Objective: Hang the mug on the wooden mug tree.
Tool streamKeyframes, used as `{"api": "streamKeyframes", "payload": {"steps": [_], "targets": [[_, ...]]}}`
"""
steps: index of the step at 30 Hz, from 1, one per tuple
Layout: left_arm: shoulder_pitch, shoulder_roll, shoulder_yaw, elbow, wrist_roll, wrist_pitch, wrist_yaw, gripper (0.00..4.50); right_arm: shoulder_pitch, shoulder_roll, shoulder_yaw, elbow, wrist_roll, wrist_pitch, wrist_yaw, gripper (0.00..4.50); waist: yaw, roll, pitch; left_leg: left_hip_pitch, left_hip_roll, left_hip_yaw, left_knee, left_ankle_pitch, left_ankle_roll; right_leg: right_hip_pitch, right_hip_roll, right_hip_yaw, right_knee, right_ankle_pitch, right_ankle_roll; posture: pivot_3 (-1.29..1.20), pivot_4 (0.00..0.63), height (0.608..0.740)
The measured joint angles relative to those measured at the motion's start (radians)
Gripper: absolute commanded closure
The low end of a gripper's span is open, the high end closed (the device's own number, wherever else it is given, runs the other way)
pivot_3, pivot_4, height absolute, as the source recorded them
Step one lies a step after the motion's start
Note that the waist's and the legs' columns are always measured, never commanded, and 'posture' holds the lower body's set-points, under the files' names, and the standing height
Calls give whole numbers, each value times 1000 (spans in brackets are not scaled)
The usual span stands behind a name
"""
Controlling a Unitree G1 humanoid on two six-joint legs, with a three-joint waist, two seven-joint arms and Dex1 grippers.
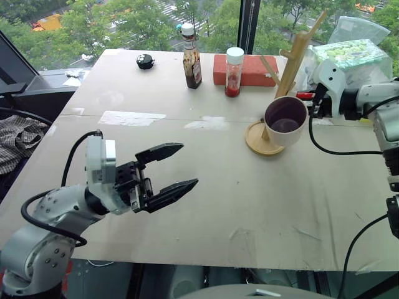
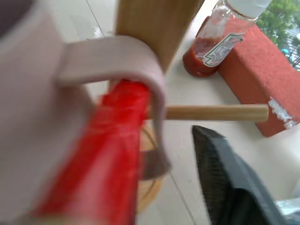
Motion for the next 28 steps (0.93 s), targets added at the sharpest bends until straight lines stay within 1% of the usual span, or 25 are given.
{"api": "streamKeyframes", "payload": {"steps": [2, 5, 7, 9, 10, 12, 13, 14, 15, 17, 18, 19, 21, 22, 25, 28], "targets": [[1, 0, 0, -3, -7, 0, 18, 0, 18, -17, -26, -11, 13, -1, 15, 2123, 1, 0, 0, 0, 0, 0, 0, 0, 0, 0, 0, -1, -1, 0, 0, 0, 150, 740], [-2, 0, -3, -3, -7, 0, 52, 0, 115, -89, -129, -78, 66, 1, 48, 2123, 4, 0, 0, -1, 0, -1, 0, 0, 0, 0, -1, -2, -2, 0, 0, 0, 150, 740], [-10, 1, -8, -1, -1, 1, 64, 0, 212, -142, -219, -147, 122, 17, 72, 2123, 1, 0, 0, -1, 0, -1, -1, 0, 0, 0, -1, -1, -2, 0, 0, 0, 150, 740], [-18, 7, -20, 5, 16, 1, 65, 0, 347, -190, -337, -239, 189, 70, 87, 2123, 4, 0, 0, -1, 0, -1, -1, 0, 0, 0, -1, -2, -2, 0, 0, 0, 150, 740], [-16, 10, -26, 13, 26, 2, 64, 0, 405, -203, -386, -269, 213, 94, 93, 2123, 3, 0, 0, 0, 0, -1, -1, 0, 0, 1, -1, -1, -2, 0, 0, 0, 150, 740], [-21, 19, -52, 39, 53, 4, 51, 0, 570, -215, -515, -367, 264, 137, 89, 2123, 2, 0, 0, 0, 0, -1, -1, 0, 0, 1, 0, -1, -2, 0, 0, 0, 150, 740], [-21, 26, -65, 61, 74, 4, 42, 0, 648, -213, -567, -408, 281, 153, 84, 2123, -2, 0, 0, 1, 0, 0, -1, 0, 0, 1, 0, 0, -1, 0, 0, 0, 150, 740], [-19, 28, -67, 66, 80, 4, 40, 0, 664, -212, -578, -414, 284, 157, 82, 2123, -5, 1, 0, 1, 0, 0, -1, 0, 0, 1, 0, 1, 0, 0, 0, 0, 150, 740], [-18, 40, -87, 93, 109, 0, 17, 0, 762, -192, -654, -468, 302, 165, 70, 2123, -5, 1, 0, 2, 0, 0, -1, 0, 0, 2, 1, 1, 0, 0, 0, 0, 150, 740], [-10, 51, -100, 137, 149, -12, -17, 0, 871, -166, -729, -521, 324, 176, 67, 2123, -4, 1, 0, 3, 0, 0, -1, 0, 0, 2, 2, 2, 1, 0, 0, 0, 150, 740], [2, 63, -110, 172, 179, -26, -45, 0, 953, -152, -771, -550, 330, 183, 70, 1580, -2, 1, -1, 3, 0, 0, -1, 0, 0, 2, 2, 2, 1, 0, 0, 0, 150, 740], [11, 69, -111, 191, 192, -28, -55, 0, 985, -147, -782, -553, 330, 186, 72, 1328, -1, 1, 0, 3, 0, 0, -1, 0, 0, 2, 2, 1, 1, 0, 0, 0, 150, 740], [8, 87, -127, 248, 233, -47, -112, 0, 1137, -120, -830, -594, 326, 174, 80, 411, 2, 0, -1, 3, -1, 0, -1, 0, 0, 2, 2, 1, 1, 0, 0, 0, 150, 740], [8, 96, -127, 277, 246, -52, -133, 0, 1188, -100, -837, -602, 322, 167, 83, 45, 2, -1, -1, 3, -1, 0, -1, 0, 0, 2, 2, 1, 1, 0, 0, 0, 150, 740], [0, 122, -136, 330, 278, -62, -190, 0, 1272, -54, -850, -619, 295, 116, 63, 45, -4, -1, -1, 3, -1, 1, -1, 0, 1, 2, 2, 3, 1, 0, 1, 0, 150, 740], [-12, 127, -152, 355, 298, -69, -226, 0, 1298, -31, -852, -625, 286, 90, 38, 45, -7, -1, -1, 4, -1, 2, -1, 0, 1, 2, 2, 3, 1, 0, 1, 0, 150, 740]]}}
